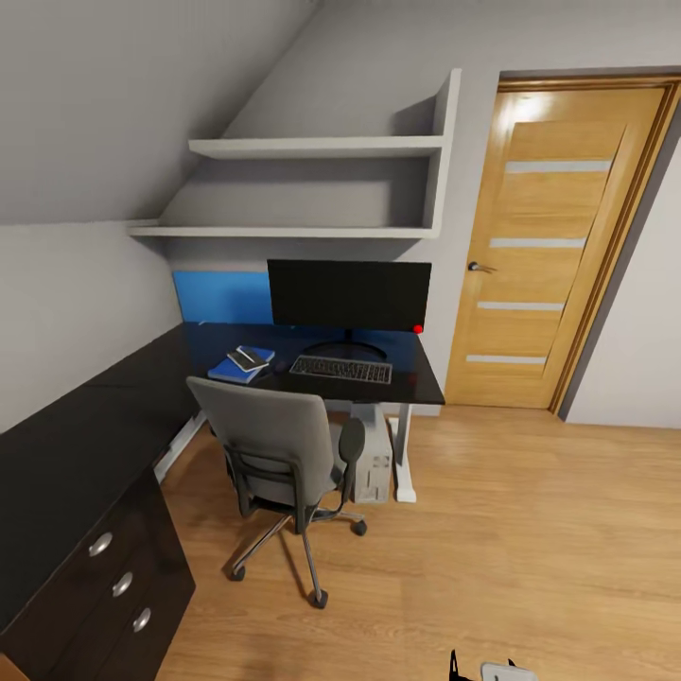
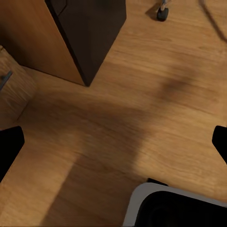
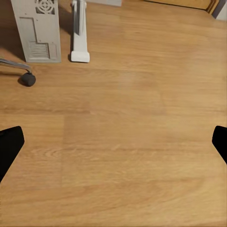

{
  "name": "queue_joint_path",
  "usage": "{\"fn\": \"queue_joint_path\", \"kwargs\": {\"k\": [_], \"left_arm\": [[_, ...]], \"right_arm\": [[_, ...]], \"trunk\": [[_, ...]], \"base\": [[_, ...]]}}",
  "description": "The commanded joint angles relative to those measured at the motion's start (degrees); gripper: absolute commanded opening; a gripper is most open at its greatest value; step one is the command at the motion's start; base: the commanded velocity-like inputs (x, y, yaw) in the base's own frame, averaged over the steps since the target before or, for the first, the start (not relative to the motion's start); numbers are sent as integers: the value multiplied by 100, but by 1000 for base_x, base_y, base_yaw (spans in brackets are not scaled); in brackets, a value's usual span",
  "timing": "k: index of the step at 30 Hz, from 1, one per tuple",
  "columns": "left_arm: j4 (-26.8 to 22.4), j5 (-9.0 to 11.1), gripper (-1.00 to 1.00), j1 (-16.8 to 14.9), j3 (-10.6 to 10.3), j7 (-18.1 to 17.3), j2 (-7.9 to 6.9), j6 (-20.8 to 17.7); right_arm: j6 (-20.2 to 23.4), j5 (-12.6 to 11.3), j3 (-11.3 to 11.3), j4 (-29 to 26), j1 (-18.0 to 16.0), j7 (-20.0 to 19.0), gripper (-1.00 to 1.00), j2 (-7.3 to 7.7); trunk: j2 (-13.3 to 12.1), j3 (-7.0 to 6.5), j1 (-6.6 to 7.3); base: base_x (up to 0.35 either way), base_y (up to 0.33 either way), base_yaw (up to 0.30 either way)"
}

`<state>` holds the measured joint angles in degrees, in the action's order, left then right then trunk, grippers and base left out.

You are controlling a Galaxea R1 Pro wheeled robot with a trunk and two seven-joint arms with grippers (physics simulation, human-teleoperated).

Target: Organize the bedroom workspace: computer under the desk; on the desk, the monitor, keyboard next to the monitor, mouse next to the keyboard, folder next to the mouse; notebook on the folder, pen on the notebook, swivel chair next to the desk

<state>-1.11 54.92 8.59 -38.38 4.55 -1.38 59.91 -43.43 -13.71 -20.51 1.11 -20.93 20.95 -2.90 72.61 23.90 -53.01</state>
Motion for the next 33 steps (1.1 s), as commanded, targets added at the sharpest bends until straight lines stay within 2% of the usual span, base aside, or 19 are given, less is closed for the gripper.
{"fn": "queue_joint_path", "kwargs": {"k": [1, 5, 9, 10, 12, 13, 15, 16, 22, 33], "left_arm": [[-12, 1, 100, 2, -57, 51, -14, 9], [-12, 1, 100, 2, -47, 71, -50, -76], [-14, 7, 100, 2, -30, 75, -60, -246], [-23, -1, 100, 2, -41, 81, -62, -755], [-45, -10, 100, 2, -46, 78, -65, -1070], [-94, -17, 100, 2, -49, 76, -69, -1344], [-160, -21, 100, 2, -52, 74, -77, -1539], [-261, -24, 100, 2, -54, 48, -164, -1792], [-307, -13, 100, 2, -55, 32, -244, -1916], [-325, -24, 100, 2, -61, 28, -235, -2004]], "right_arm": [[-17, -35, -49, 12, -6, 22, 100, -3], [-17, -35, -49, 12, -7, 22, 100, -3], [-19, -35, -49, 12, -7, 21, 100, -1], [-19, -35, -49, 12, -7, 22, 100, -1], [-20, -35, -49, 12, -7, 21, 100, -1], [-20, -35, -49, 12, -6, 22, 100, -1], [-20, -35, -49, 12, -5, 22, 100, -1], [-20, -35, -49, 12, -5, 21, 100, 0], [-18, -35, -49, 12, -7, 22, 100, -2], [-20, -35, -49, 12, -6, 21, 100, -3]], "trunk": [[-38, -14, 22], [-199, -85, 110], [-239, -103, 132], [-279, -121, 154], [-359, -157, 198], [-399, -175, 220], [-480, -211, 264], [-520, -229, 286], [-760, -337, 418], [-760, -337, 418]], "base": [[0, 0, 0], [0, 0, 0], [0, 0, 0], [0, 0, 0], [0, 0, 0], [0, 0, 0], [0, 0, 0], [0, 0, 0], [0, 0, 0], [0, 0, 0]]}}
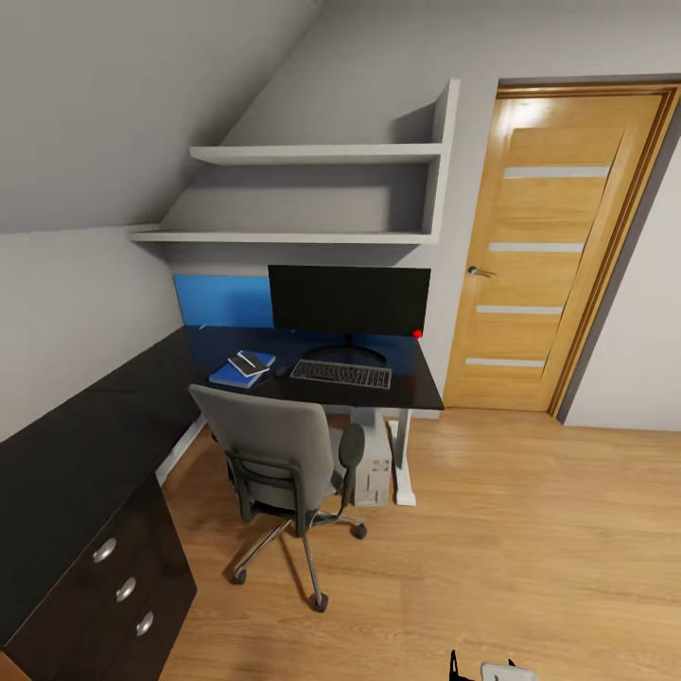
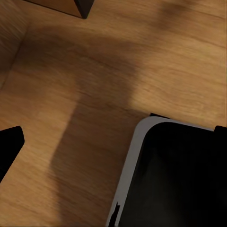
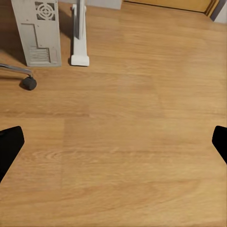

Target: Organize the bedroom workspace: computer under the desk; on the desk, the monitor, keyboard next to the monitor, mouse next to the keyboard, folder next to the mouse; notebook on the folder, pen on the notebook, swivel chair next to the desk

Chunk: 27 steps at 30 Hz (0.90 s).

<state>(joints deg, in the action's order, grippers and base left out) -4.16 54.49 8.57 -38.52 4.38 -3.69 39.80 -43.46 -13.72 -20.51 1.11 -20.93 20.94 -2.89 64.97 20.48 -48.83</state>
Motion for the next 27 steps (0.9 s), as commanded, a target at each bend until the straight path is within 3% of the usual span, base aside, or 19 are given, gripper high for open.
{"fn": "queue_joint_path", "kwargs": {"k": [1, 27], "left_arm": [[-20, 18, 100, 4, -48, 46, -2, 6], [-23, 12, 100, 4, -67, 56, 20, 1]], "right_arm": [[-18, -35, -50, 12, -6, 22, 100, -3], [-14, -35, -50, 12, -6, 24, 100, -4]], "trunk": [[4, 5, 0], [4, 5, 0]], "base": [[0, 0, 0], [0, 0, 0]]}}
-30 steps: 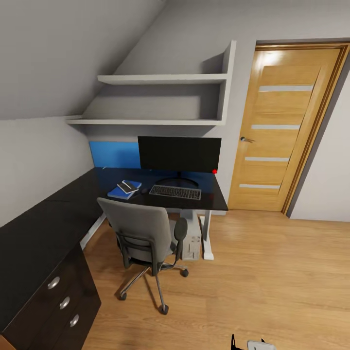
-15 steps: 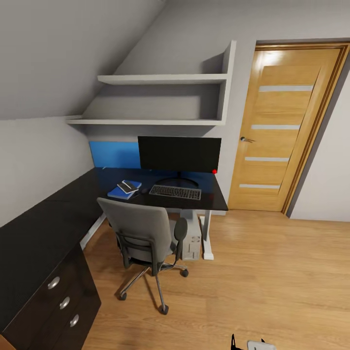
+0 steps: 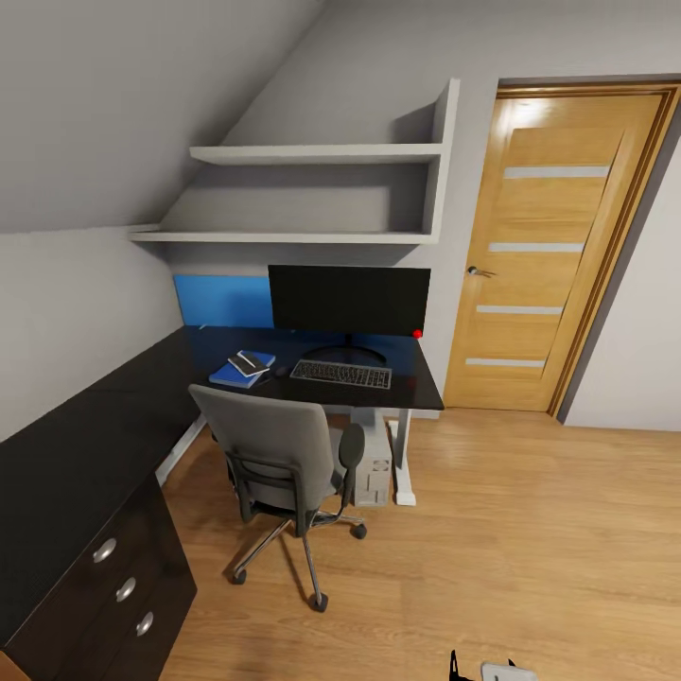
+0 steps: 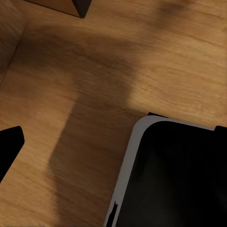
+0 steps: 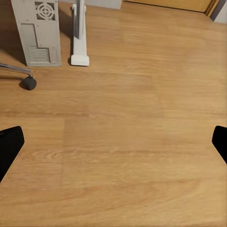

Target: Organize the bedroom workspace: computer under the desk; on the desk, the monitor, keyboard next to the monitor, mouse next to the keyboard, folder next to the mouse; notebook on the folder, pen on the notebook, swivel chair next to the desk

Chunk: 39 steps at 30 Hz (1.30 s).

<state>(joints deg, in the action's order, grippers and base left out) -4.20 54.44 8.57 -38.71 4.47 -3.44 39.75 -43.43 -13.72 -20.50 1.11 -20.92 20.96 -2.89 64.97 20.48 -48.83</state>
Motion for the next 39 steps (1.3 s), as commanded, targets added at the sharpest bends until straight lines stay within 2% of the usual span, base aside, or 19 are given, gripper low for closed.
{"fn": "queue_joint_path", "kwargs": {"k": [1, 39], "left_arm": [[-20, 16, 100, 4, -49, 47, -6, 7], [-20, 14, 100, 4, -49, 45, -8, 7]], "right_arm": [[-17, -35, -50, 12, -7, 22, 100, -3], [-19, -35, -50, 12, -8, 22, 100, -5]], "trunk": [[4, 5, 0], [4, 5, 0]], "base": [[0, 0, 0], [0, 0, 0]]}}
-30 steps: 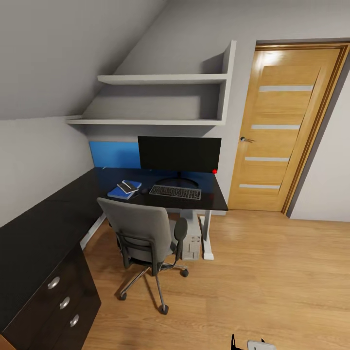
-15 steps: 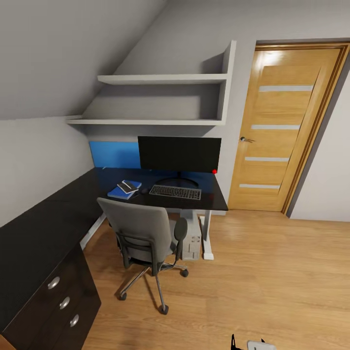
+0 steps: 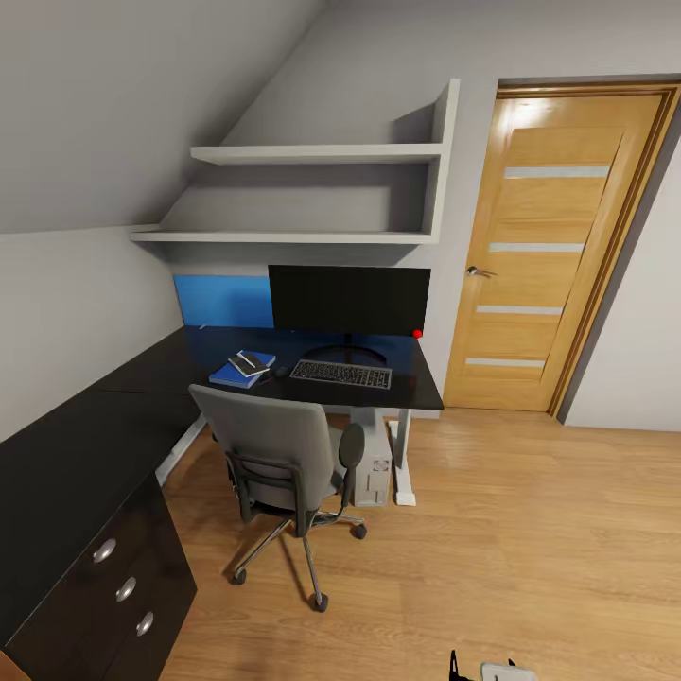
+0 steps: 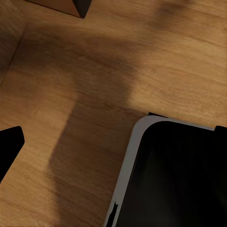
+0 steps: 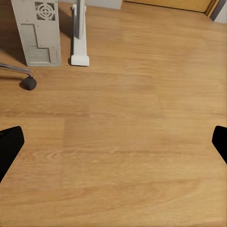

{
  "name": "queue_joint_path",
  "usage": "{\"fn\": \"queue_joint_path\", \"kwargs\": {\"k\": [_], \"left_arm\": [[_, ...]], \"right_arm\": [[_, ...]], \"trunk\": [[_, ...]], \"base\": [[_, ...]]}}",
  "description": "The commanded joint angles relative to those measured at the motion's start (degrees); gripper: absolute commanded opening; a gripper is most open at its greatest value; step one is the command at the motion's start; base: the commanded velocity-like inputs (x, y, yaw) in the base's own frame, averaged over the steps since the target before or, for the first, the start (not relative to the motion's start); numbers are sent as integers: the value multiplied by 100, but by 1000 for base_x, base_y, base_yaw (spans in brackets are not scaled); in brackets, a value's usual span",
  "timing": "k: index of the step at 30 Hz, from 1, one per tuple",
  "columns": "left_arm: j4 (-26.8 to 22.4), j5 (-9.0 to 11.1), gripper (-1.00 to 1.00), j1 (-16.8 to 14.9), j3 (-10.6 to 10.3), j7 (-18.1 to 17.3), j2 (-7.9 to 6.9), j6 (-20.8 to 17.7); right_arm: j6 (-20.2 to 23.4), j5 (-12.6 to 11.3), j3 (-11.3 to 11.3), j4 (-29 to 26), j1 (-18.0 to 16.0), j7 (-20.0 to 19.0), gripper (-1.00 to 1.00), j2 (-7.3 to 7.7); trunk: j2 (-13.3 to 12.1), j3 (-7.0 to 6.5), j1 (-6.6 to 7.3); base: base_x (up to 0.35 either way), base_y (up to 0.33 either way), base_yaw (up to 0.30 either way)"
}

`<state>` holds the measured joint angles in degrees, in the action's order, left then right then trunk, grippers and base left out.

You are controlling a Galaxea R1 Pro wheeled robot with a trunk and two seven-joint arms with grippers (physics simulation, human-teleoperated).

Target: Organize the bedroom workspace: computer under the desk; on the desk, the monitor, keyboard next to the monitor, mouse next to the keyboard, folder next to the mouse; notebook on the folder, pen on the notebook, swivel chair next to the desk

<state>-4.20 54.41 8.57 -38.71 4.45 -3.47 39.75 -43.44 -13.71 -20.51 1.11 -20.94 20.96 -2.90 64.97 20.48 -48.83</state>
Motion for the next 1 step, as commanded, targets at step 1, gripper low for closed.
{"fn": "queue_joint_path", "kwargs": {"k": [1], "left_arm": [[-20, 17, 100, 4, -49, 47, -5, 7]], "right_arm": [[-17, -35, -49, 12, -4, 22, 100, -3]], "trunk": [[4, 5, 0]], "base": [[0, 0, 0]]}}
